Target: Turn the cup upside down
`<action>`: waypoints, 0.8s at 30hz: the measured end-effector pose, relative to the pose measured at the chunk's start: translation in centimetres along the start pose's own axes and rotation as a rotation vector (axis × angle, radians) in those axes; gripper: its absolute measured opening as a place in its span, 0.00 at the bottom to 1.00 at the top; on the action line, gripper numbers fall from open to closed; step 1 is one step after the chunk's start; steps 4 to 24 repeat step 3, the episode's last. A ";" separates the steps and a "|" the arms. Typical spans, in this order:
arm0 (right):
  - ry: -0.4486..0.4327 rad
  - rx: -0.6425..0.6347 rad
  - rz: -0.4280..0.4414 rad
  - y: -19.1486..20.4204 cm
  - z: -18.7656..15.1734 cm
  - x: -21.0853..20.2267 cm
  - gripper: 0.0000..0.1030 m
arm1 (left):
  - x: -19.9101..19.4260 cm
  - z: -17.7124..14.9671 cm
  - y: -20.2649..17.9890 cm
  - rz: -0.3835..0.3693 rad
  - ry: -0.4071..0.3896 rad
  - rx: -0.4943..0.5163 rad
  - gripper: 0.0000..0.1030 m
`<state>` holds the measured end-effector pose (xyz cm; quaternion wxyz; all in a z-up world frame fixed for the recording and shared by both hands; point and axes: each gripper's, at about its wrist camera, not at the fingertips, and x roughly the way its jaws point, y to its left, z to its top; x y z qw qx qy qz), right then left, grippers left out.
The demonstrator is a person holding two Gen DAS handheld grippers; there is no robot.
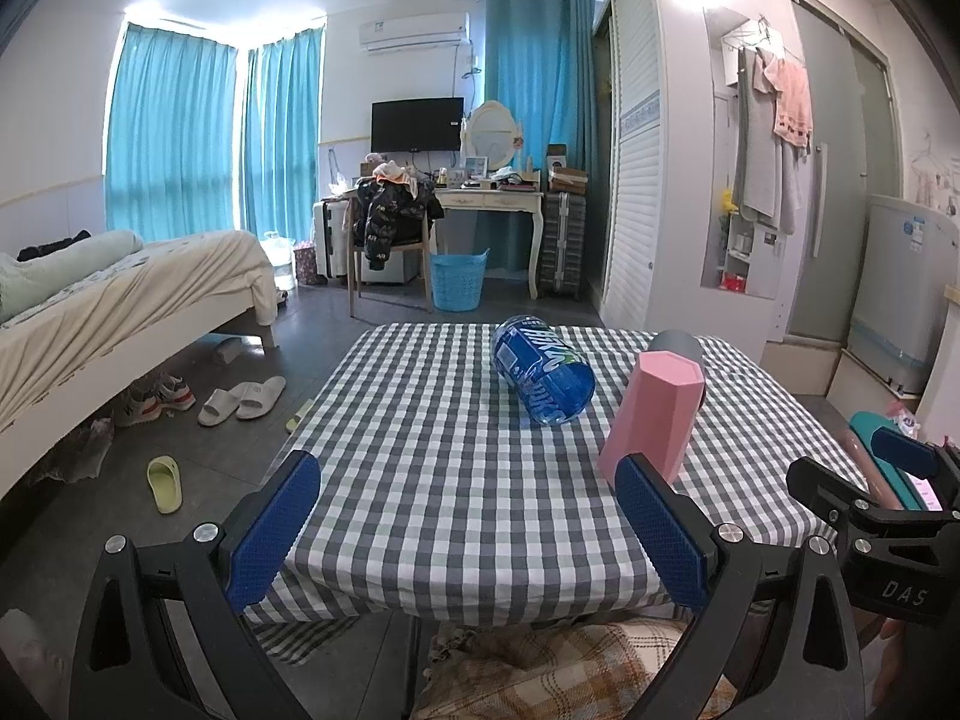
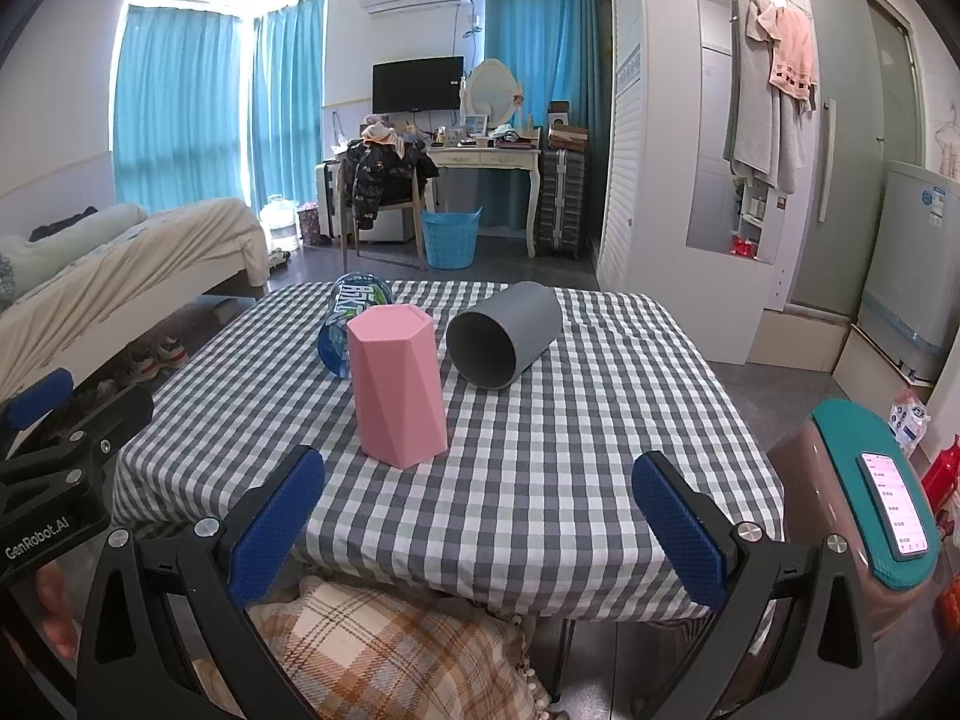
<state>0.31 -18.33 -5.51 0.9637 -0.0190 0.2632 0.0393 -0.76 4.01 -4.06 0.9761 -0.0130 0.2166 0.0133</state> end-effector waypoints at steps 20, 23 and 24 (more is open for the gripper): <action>0.002 0.000 0.000 -0.1 0.1 0.1 1.00 | 0.1 -0.1 0.1 0.004 0.003 0.003 0.99; 0.002 0.000 0.000 -0.1 0.1 0.1 1.00 | 0.1 -0.1 0.1 0.004 0.003 0.003 0.99; 0.002 0.000 0.000 -0.1 0.1 0.1 1.00 | 0.1 -0.1 0.1 0.004 0.003 0.003 0.99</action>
